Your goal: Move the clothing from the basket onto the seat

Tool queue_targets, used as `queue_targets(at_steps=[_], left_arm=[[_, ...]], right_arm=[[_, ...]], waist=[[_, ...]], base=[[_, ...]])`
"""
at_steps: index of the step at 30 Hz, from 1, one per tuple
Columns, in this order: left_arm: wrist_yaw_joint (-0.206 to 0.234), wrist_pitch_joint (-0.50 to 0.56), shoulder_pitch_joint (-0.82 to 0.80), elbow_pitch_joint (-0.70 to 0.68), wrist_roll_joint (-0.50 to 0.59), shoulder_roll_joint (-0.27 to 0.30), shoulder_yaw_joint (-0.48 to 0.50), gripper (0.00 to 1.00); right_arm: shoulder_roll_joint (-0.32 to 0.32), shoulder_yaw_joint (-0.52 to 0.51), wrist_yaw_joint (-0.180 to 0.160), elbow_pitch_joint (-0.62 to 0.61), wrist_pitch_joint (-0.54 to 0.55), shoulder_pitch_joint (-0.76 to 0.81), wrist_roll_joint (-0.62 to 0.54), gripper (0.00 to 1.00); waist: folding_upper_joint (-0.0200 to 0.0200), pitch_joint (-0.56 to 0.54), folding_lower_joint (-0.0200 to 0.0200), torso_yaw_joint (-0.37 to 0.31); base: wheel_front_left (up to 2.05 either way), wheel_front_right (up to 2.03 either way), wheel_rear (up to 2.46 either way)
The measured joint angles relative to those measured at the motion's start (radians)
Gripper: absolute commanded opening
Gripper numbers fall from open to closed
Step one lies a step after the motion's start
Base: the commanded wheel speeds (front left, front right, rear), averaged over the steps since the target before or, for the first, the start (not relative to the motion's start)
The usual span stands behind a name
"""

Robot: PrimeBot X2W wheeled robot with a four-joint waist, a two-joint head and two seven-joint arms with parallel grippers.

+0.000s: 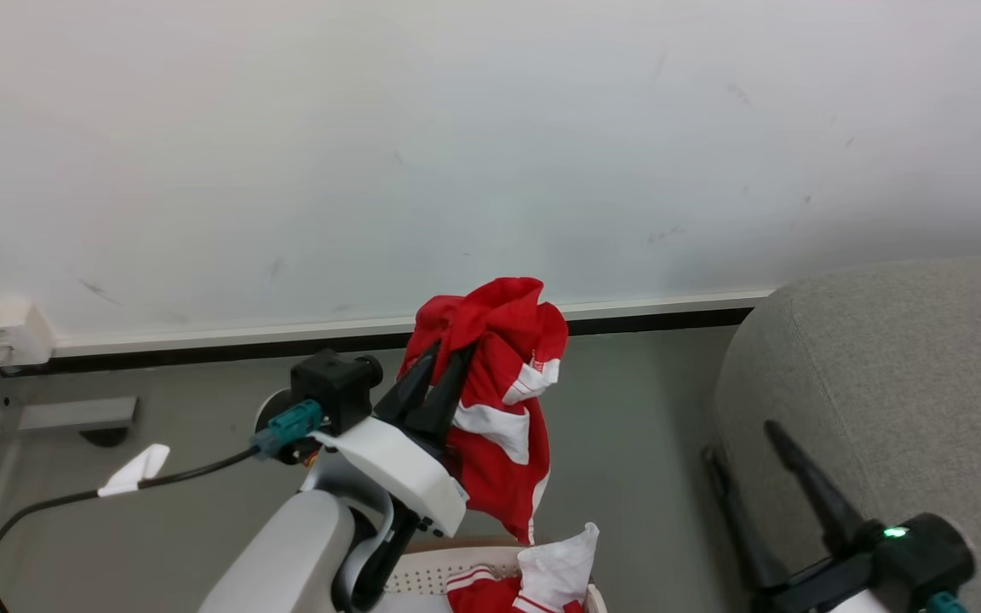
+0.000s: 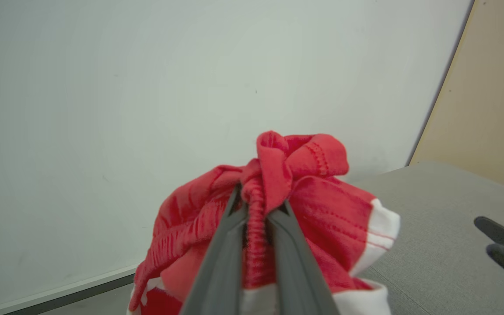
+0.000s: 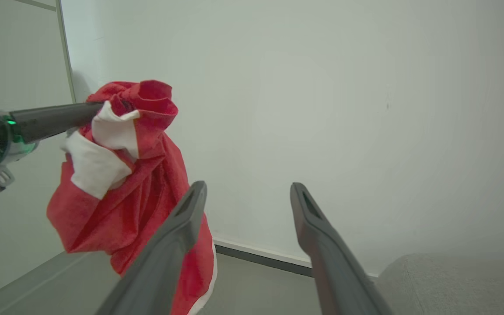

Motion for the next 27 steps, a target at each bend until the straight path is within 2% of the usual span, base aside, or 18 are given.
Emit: queue_targets(at_steps=[8, 20, 27], left_arm=[[-0.003, 0.021, 0.004, -0.045, 0.0, -0.021, -0.044, 0.0], [-0.025, 0.056, 0.016, -0.085, -0.018, -0.062, -0.142, 0.0], [-0.041, 0.073, 0.02, -0.104, -0.038, -0.079, -0.204, 0.0]], right_arm=[[-0.016, 0.183, 0.0, 0.148, 0.0, -0.108, 0.023, 1.0], [0.052, 0.265, 0.0, 0.439, 0.0, -0.266, 0.024, 1.0], [0.056, 0.314, 0.0, 0.533, 0.0, -0.316, 0.03, 1.0]], waist=[[0.0, -0.003, 0.0, 0.035], [-0.0001, -0.015, 0.0, 0.145], [0.0, -0.022, 0.0, 0.214]], base=[[0.0, 0.0, 0.0], [0.0, 0.0, 0.0], [0.0, 0.0, 0.0]])
